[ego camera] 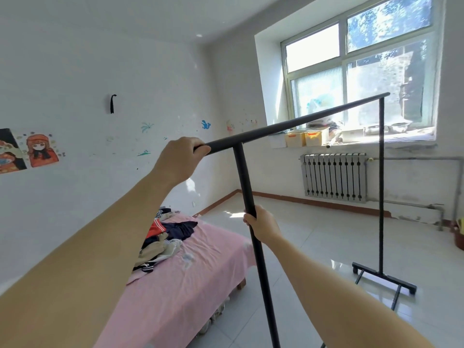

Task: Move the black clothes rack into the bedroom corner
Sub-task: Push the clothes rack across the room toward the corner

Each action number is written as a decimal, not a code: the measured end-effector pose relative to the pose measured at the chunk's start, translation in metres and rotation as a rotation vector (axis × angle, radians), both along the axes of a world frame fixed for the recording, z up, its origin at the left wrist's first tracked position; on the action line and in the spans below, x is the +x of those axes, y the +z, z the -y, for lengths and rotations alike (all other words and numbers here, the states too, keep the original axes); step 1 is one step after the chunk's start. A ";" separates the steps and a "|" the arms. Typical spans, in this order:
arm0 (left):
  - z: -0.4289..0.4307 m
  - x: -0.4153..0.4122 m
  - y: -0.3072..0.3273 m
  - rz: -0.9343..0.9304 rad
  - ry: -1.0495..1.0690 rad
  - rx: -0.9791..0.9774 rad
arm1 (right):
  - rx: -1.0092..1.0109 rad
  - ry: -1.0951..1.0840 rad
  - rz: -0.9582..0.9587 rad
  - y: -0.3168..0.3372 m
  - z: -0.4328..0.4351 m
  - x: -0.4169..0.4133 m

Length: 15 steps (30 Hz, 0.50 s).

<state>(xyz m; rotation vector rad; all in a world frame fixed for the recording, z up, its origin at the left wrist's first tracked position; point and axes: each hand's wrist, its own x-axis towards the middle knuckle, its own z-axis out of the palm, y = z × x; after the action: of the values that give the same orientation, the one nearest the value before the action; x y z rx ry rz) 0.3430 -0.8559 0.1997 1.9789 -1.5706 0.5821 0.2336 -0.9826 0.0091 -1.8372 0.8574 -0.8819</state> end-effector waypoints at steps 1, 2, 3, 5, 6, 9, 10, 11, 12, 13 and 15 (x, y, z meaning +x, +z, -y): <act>0.013 0.002 0.000 0.004 0.003 0.001 | 0.010 0.007 0.007 0.000 0.013 0.001; 0.024 0.004 0.000 0.009 0.010 0.004 | 0.024 0.022 0.016 0.000 0.025 0.002; 0.036 0.006 0.000 0.014 0.017 0.007 | 0.039 0.047 0.025 0.000 0.040 0.003; 0.054 0.010 0.000 0.020 0.031 0.013 | 0.052 0.112 0.058 0.000 0.062 0.004; 0.064 0.011 0.000 0.019 0.039 0.017 | 0.046 0.148 0.071 -0.001 0.076 0.005; 0.091 0.013 0.001 -0.010 0.058 0.027 | 0.005 0.218 0.080 -0.002 0.111 0.007; 0.104 0.011 0.000 -0.018 0.080 0.027 | 0.002 0.239 0.081 -0.003 0.126 0.006; 0.114 0.011 -0.001 -0.013 0.106 0.027 | -0.002 0.255 0.091 -0.004 0.139 0.007; 0.127 0.010 0.000 -0.005 0.138 0.031 | -0.003 0.269 0.096 -0.003 0.153 0.007; 0.133 0.010 0.000 0.016 0.180 0.045 | -0.009 0.276 0.100 -0.005 0.161 0.009; 0.158 0.008 0.004 0.068 0.292 0.102 | -0.033 0.301 0.073 -0.004 0.186 0.010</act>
<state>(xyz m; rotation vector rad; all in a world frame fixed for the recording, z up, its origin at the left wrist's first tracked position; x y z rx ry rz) 0.3512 -1.0135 0.2037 2.3096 -1.3828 0.7016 0.2438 -1.1689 0.0055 -1.8884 0.5059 -0.7694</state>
